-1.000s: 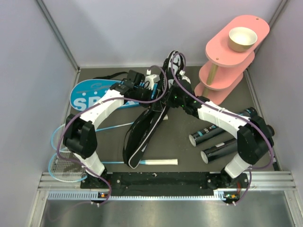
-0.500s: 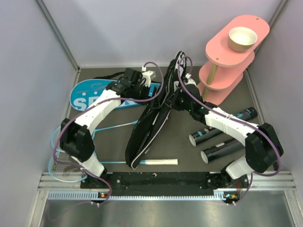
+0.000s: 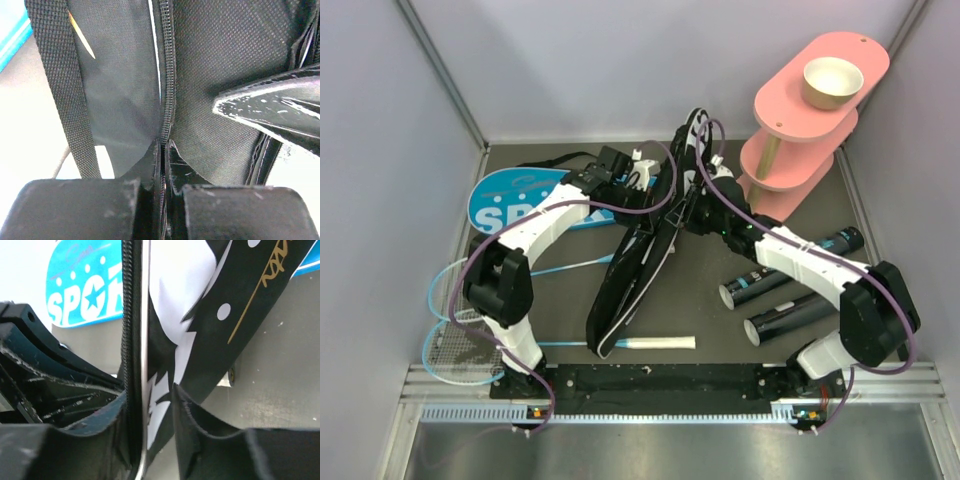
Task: Pack up the badminton gear
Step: Adjust the racket bag at the center of the board.
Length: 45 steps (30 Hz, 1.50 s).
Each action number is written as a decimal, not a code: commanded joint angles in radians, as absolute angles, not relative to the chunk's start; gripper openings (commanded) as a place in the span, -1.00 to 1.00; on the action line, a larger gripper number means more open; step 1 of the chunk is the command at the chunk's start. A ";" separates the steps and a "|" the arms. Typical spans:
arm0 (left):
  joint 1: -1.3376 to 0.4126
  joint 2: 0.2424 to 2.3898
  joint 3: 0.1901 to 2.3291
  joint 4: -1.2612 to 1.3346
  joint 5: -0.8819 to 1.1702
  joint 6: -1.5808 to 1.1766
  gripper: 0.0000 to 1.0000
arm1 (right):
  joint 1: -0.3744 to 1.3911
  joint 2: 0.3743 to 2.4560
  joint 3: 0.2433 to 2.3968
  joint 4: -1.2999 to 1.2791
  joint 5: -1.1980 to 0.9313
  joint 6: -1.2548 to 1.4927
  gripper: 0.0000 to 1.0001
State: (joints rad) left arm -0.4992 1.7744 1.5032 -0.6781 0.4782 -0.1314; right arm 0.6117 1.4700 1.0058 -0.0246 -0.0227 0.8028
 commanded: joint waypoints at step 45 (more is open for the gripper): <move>-0.652 1.597 1.471 -0.564 0.450 -0.218 0.06 | 0.552 1.451 1.089 -0.018 -0.129 1.005 -1.00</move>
State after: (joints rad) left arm -0.6003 1.6127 1.4391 -0.5838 0.5068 -0.2409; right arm 0.5476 1.4982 1.1084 -0.0921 -0.1478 0.9192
